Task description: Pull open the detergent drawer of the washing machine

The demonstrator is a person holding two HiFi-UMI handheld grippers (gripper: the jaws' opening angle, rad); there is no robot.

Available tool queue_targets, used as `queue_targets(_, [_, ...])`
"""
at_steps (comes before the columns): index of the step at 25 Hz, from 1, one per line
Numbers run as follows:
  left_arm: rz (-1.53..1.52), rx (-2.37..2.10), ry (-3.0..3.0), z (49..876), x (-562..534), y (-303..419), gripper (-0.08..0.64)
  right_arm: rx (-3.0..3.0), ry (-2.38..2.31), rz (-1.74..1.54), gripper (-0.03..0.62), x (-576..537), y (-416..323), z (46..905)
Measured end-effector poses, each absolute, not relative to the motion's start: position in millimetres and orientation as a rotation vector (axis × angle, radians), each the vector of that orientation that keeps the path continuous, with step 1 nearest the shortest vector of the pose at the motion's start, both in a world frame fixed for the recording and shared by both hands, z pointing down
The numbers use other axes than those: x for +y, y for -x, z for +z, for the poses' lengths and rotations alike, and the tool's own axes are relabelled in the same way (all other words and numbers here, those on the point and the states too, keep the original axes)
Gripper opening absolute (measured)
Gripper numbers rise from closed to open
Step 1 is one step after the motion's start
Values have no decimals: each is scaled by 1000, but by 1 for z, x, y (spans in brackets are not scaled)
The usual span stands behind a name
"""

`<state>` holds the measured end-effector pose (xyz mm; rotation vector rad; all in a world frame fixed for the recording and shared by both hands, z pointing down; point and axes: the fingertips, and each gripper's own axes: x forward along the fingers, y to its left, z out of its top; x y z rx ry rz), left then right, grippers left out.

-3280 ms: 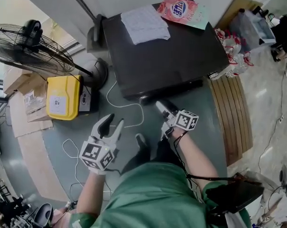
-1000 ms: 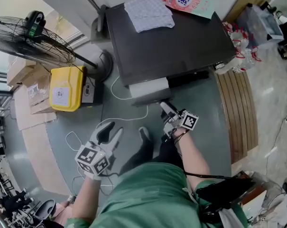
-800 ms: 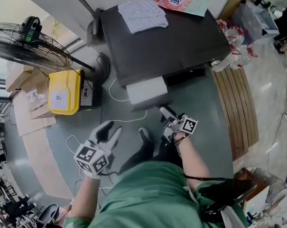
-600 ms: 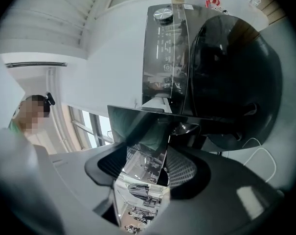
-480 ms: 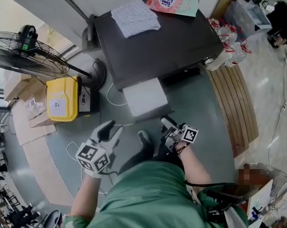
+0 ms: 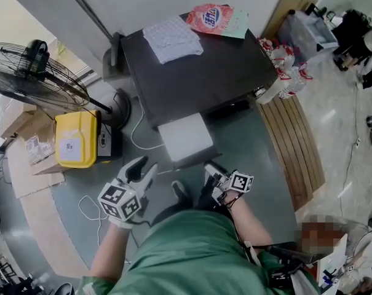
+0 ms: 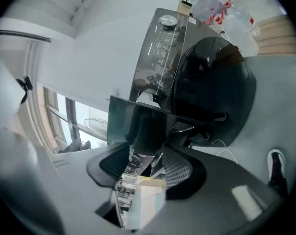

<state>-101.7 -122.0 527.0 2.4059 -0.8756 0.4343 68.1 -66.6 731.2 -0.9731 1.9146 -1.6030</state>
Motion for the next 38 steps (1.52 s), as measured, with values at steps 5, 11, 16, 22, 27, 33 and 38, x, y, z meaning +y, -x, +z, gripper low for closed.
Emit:
queue_targets(5, [365,-900,-2415,516,-133,108,164,2123,1166,-1666,179,-49,-61,711])
queue_targets(11, [245,-981,-2400,499,-152,123,163,2539,1433,-1416,164,-69,-70,642])
queue_targets(16, [212,-1141,-2400,477,-174,151,144,2730,1708,-1036,136,-115,-87,566])
queue_targets(22, [183,-1310,-2469,436,-189,166,120,2791,1751,-540,112,-156,-82,468])
queue_targets(27, [166,-1418,-2577,393,-191,161,98,2792,1754,-216,104,-168,-66,408])
queue_targets(33, [128,-1528,-2661,356,-187,160,80,2740,1760,153,65,-166,-61,351])
queue_targets(38, [115,-1577,-2680,346,-182,161,32,2761,1675,203,21,-166,-54,342])
